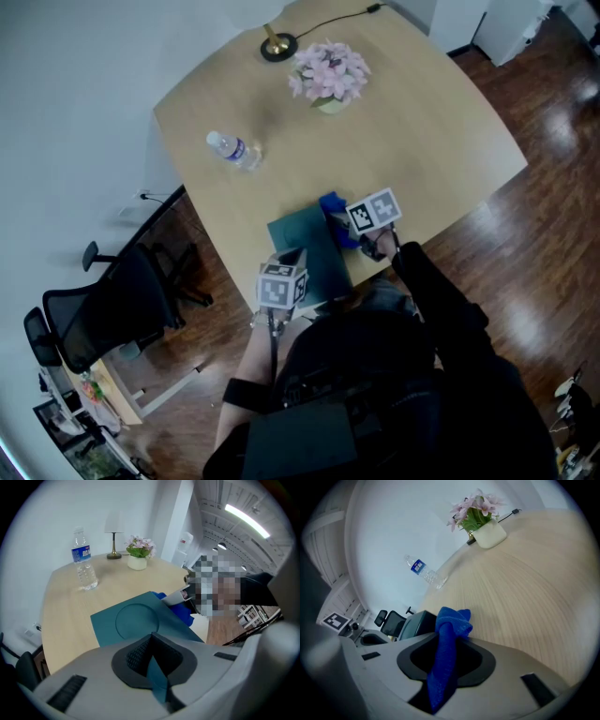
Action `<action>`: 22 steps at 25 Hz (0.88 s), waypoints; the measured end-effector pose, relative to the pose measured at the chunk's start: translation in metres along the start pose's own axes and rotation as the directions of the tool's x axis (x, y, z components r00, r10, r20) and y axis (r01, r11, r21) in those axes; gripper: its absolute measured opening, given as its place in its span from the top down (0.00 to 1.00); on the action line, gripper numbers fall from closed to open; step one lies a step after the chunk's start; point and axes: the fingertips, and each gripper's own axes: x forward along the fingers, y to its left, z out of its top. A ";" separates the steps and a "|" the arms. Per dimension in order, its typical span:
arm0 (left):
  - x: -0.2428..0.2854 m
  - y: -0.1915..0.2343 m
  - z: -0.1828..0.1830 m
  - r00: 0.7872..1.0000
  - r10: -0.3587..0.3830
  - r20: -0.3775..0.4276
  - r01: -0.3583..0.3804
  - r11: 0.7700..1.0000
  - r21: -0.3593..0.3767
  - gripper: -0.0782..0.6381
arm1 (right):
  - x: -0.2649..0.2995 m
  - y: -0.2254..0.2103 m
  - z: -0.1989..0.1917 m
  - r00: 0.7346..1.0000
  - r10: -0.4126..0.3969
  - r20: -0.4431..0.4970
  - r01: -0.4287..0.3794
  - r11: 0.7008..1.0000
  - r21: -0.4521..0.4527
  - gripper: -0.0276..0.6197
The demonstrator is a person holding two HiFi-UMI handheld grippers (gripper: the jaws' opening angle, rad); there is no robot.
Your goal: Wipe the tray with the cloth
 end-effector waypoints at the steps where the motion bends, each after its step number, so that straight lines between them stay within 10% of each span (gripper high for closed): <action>1: 0.000 0.001 0.000 1.000 0.000 0.000 0.000 1.000 0.003 0.89 | -0.002 0.001 -0.010 1.000 -0.003 -0.013 0.003 1.000 -0.004 0.80; 22: 0.006 0.003 -0.006 0.999 -0.016 0.030 0.013 0.993 0.120 0.89 | -0.060 0.063 -0.216 0.998 0.002 -0.068 0.007 0.991 0.131 0.80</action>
